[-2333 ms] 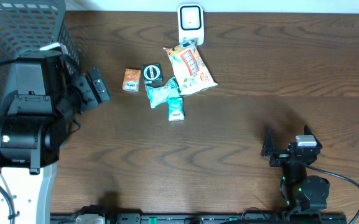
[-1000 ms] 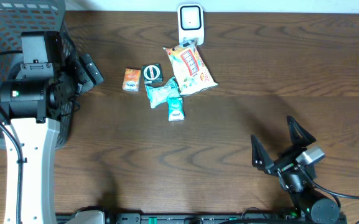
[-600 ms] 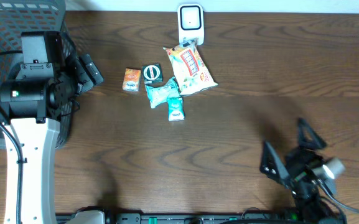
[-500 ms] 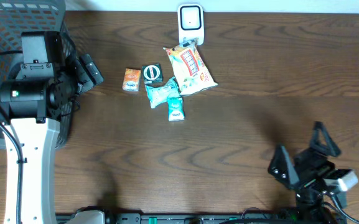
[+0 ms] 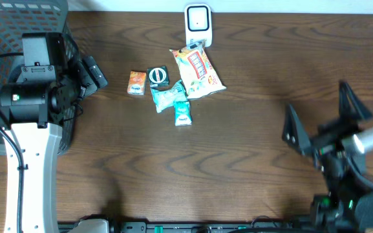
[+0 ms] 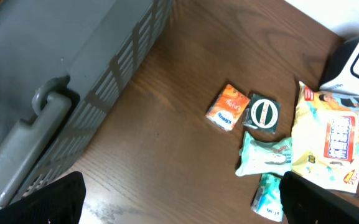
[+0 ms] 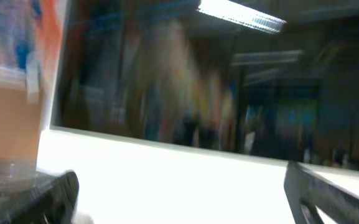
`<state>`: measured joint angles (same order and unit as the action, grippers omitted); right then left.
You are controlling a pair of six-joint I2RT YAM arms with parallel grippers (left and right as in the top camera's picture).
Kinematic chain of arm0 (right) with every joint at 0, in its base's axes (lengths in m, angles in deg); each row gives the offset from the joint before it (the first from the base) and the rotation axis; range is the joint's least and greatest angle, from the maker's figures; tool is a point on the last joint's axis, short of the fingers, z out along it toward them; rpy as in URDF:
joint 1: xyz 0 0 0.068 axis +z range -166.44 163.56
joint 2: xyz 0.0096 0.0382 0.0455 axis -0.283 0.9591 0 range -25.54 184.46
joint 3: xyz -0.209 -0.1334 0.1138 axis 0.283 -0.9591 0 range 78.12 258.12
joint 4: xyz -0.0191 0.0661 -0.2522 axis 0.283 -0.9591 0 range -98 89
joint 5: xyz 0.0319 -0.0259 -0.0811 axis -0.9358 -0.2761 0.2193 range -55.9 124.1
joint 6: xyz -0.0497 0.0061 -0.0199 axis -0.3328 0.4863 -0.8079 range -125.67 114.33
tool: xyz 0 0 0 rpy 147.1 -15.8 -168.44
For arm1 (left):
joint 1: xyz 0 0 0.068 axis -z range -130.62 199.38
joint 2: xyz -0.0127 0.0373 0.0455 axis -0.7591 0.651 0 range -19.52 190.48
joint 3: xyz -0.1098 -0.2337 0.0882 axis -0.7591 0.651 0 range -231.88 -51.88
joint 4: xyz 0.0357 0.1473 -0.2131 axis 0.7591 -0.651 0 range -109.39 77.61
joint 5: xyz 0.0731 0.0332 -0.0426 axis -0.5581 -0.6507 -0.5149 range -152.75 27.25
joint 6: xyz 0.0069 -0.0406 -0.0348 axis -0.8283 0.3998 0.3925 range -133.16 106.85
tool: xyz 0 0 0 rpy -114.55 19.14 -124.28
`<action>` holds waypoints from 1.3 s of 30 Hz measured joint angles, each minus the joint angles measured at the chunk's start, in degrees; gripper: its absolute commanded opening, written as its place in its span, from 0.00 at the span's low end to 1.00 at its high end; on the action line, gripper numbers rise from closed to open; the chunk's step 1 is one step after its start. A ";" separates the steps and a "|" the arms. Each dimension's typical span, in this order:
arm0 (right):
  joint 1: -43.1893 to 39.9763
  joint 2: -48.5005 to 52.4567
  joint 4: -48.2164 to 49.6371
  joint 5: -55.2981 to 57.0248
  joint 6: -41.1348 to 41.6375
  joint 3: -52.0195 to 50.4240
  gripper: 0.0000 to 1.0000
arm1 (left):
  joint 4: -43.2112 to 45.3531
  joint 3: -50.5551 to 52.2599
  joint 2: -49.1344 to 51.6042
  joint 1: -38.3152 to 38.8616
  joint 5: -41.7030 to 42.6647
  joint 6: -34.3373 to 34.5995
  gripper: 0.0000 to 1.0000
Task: Scan the item barcode
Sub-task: 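Raise the right arm and reach its open gripper toward the yellow snack bag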
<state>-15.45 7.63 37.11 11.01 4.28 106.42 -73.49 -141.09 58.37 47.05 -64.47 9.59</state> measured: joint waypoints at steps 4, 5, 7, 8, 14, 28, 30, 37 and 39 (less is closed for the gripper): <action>0.00 11.72 -10.29 -6.91 -4.11 12.33 0.99 | -0.04 0.00 0.00 0.00 0.00 0.02 0.98; 0.13 15.06 -13.05 -8.70 -4.66 15.80 0.99 | -0.04 0.00 0.00 0.00 0.02 0.02 0.98; 0.70 20.17 -17.79 -11.45 -5.73 21.05 0.99 | -0.04 0.00 0.00 0.00 0.02 0.02 0.98; 1.33 22.93 -20.68 -12.76 -6.49 23.80 0.99 | -0.04 0.00 0.00 0.00 0.02 0.02 0.98; 7.69 35.80 -26.12 -15.85 -10.38 35.54 0.99 | -0.02 0.00 0.00 0.00 0.02 0.02 0.97; 24.76 61.92 -67.54 13.07 -30.21 70.47 0.99 | -0.04 0.00 0.00 0.00 0.02 0.02 0.98; 24.81 66.53 -72.59 16.31 -31.19 74.62 0.99 | -0.04 0.00 0.00 0.00 0.04 0.02 0.98; 24.76 77.88 -83.87 18.69 -31.01 77.00 0.99 | -0.04 0.00 0.00 0.00 0.04 0.02 0.98; 24.74 79.89 -86.44 16.85 -29.99 77.00 0.99 | -0.04 0.00 0.00 0.00 0.04 0.02 0.98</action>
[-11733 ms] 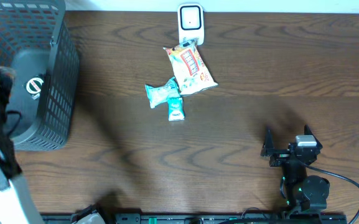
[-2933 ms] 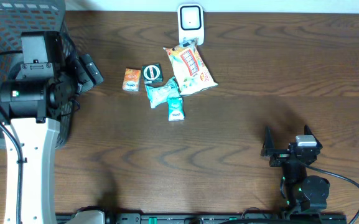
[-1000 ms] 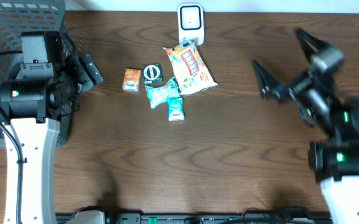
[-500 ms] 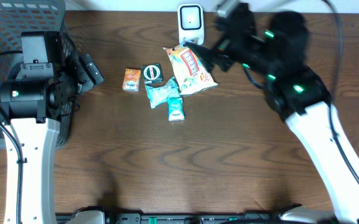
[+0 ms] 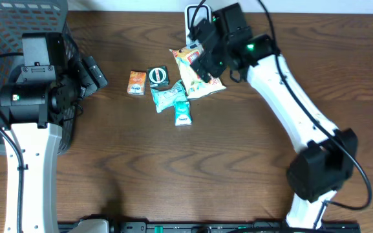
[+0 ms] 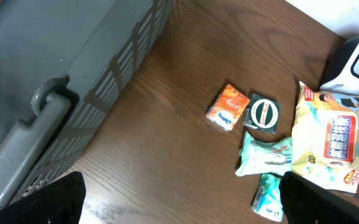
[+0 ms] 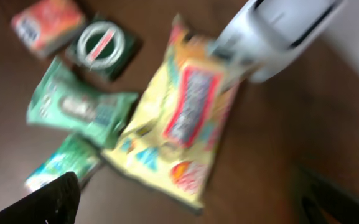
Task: Scan the item barcode
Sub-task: 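Raise the right arm and reach its open gripper toward the yellow snack bag, then grasp the yellow snack bag with the right gripper near the scanner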
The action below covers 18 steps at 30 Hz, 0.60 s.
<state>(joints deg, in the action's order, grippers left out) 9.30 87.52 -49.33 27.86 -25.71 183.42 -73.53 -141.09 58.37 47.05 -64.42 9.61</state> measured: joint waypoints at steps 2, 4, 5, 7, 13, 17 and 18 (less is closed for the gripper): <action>0.00 0.61 -1.66 -1.68 0.50 0.00 0.99 | 0.00 0.00 0.00 0.00 0.00 0.00 0.98; 0.02 0.72 -3.63 -5.25 1.22 0.00 0.99 | 0.00 0.00 0.00 0.00 -0.02 0.00 0.98; 0.02 0.66 -3.82 -6.78 1.46 0.00 0.99 | -0.02 0.00 0.00 0.00 -0.02 0.00 0.97; 0.02 0.66 -3.80 -9.53 1.64 0.02 0.99 | 0.00 0.00 0.00 0.00 0.00 0.00 0.98; 0.02 0.66 -3.69 -16.26 2.25 0.02 0.41 | 0.00 0.00 0.00 0.00 -0.02 0.00 0.98; 0.02 0.66 -3.72 -16.26 4.57 0.02 0.37 | -0.02 0.00 0.00 0.00 -0.02 0.00 0.98; 0.02 0.66 -3.80 -15.82 5.66 0.02 0.34 | 0.00 0.00 0.00 0.00 -0.02 0.00 0.98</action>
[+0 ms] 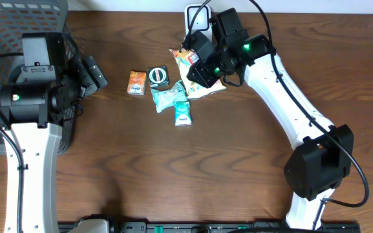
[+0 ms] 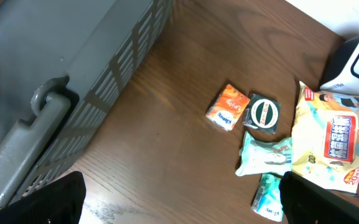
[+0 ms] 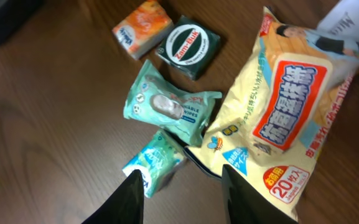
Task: Scan the item barcode
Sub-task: 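Grasp the yellow snack bag with the right gripper near the scanner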
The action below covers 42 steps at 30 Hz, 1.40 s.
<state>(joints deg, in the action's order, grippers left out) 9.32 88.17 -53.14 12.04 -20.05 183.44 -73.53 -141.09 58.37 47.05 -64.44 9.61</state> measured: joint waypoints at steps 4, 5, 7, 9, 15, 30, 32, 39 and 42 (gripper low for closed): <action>0.00 0.00 -0.72 0.02 3.15 0.00 0.01 | 0.00 0.00 0.00 0.00 0.02 0.00 0.98; 0.00 0.00 -0.63 0.20 3.63 0.00 0.01 | 0.00 0.00 0.00 0.00 0.02 0.00 0.98; 0.00 0.00 0.46 1.57 4.74 0.00 0.01 | 0.02 0.00 0.00 0.00 0.00 0.00 0.98; 0.04 0.00 2.38 4.33 6.71 0.00 0.01 | 0.00 0.00 0.00 0.00 0.02 0.00 0.98; 0.04 0.00 7.45 14.05 11.30 0.00 0.01 | 0.00 0.00 0.00 0.00 0.00 0.02 0.98; 0.20 12.37 9.16 16.79 15.72 0.04 0.01 | 0.00 0.00 0.00 0.00 0.00 0.02 0.98; 0.20 13.44 7.19 18.23 15.91 0.02 0.01 | 0.02 0.00 0.00 0.00 0.00 0.02 0.98; 0.20 13.62 -2.69 24.61 16.61 0.07 0.01 | 0.00 0.00 0.00 0.00 0.02 0.17 0.97; 0.20 13.62 -7.98 25.92 16.85 0.11 0.01 | -0.02 0.00 0.00 0.00 0.02 0.15 0.98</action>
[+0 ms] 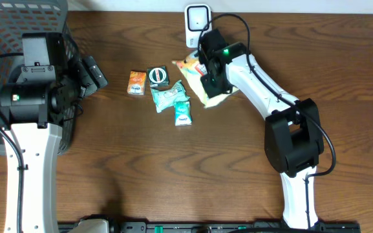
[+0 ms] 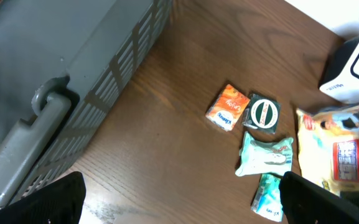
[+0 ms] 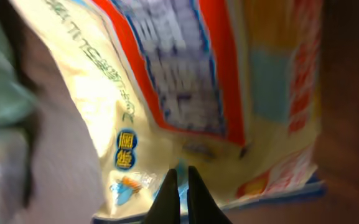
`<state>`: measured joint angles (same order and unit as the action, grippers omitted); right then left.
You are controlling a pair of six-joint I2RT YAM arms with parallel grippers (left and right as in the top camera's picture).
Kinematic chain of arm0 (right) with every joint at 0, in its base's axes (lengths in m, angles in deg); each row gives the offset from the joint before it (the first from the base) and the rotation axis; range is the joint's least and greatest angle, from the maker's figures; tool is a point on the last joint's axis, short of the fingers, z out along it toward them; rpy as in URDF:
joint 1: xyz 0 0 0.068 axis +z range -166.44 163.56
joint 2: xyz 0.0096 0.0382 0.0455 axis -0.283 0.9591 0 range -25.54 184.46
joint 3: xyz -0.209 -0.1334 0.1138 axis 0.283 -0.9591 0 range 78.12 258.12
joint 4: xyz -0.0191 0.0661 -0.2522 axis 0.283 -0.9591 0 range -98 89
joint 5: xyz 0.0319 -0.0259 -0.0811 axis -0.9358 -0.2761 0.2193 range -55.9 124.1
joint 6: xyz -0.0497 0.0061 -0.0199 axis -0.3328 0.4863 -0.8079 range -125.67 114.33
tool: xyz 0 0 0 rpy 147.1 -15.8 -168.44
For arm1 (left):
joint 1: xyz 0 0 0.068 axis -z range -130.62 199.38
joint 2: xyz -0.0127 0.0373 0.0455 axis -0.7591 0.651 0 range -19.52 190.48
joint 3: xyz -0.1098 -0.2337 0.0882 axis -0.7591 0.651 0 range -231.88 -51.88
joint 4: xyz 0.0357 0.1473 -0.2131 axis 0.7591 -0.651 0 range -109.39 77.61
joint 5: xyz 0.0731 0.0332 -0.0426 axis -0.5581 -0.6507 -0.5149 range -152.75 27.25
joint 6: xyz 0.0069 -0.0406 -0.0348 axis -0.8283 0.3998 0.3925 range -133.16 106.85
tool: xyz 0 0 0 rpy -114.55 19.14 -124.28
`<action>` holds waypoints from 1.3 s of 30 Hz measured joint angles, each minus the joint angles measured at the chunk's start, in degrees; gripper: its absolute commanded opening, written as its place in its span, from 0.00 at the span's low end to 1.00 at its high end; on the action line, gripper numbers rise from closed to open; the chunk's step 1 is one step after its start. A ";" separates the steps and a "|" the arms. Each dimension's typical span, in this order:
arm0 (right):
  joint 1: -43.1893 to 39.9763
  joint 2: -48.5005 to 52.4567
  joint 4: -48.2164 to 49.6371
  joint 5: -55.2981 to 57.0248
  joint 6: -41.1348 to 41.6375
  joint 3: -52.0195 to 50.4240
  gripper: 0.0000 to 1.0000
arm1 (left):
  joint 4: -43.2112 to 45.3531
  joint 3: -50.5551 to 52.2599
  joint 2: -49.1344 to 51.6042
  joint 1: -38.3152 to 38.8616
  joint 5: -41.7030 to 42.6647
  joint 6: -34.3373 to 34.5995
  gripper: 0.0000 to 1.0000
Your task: Scan the item barcode
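Observation:
The yellow wipes pack point(image 1: 213, 97) with a red label lies tilted in front of the white scanner point(image 1: 198, 18) at the table's back edge. My right gripper point(image 1: 207, 81) is shut on that pack; in the right wrist view its black fingertips point(image 3: 170, 186) pinch the pack's lower edge point(image 3: 167, 106), the gripper point(image 3: 179, 174) nearly closed. The left wrist view shows the pack point(image 2: 338, 155) below the scanner point(image 2: 353, 68). My left gripper point(image 2: 182, 208) hangs open beside the basket, far from the pack, with nothing in it.
An orange packet point(image 1: 136, 82), a dark green packet with a round logo point(image 1: 158, 77), a green wipes pouch point(image 1: 169, 97) and a small teal packet point(image 1: 182, 113) lie left of the yellow pack. A grey basket point(image 1: 18, 19) fills the far left corner.
My right gripper was open above the items; now it is down and shut on the yellow pack's edge. The pack has tilted and shifted away from the scanner's base. The left arm is unchanged.
My right arm first stood at the front right of the table, its camera facing the room. Then it was over the yellow pack near the scanner, open. Then it hovered closer over the items. Now it grips the pack, which has shifted.

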<state>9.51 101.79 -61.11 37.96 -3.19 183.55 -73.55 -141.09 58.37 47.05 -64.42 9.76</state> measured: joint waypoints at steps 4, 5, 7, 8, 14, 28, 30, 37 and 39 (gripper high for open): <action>0.09 0.00 -6.75 0.98 1.09 -0.02 0.01 | 0.02 0.00 0.00 0.00 0.00 0.00 0.98; 0.13 0.00 -8.11 1.09 1.49 0.00 0.01 | 0.00 0.00 0.00 0.00 0.00 0.00 0.98; 0.28 -0.37 -9.55 1.16 2.03 -0.04 0.01 | 0.04 0.00 0.00 0.00 0.00 0.00 0.98; 0.28 -0.55 -9.70 1.16 2.10 -0.04 0.01 | 0.00 0.00 0.00 0.00 0.00 0.00 0.98; 0.28 -9.16 -1.49 0.61 2.80 -0.17 0.01 | 0.02 0.00 0.00 0.00 -0.02 0.00 0.98; 0.28 -6.97 25.46 -3.04 3.08 0.70 0.01 | 0.00 0.00 0.00 0.00 0.00 0.02 0.98; 0.28 -3.10 24.79 -3.10 3.15 0.70 0.01 | 0.00 0.00 0.00 0.00 -0.02 0.00 0.98; 0.28 6.36 21.92 -2.82 3.19 1.07 0.01 | 0.00 0.00 0.00 0.00 0.00 0.02 0.98; 0.28 5.92 19.54 -2.80 3.17 1.42 0.01 | 0.02 0.00 0.00 0.00 0.00 0.02 0.98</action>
<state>9.80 107.71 -41.57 35.16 -0.02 184.97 -73.53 -141.09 58.37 47.05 -64.42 9.78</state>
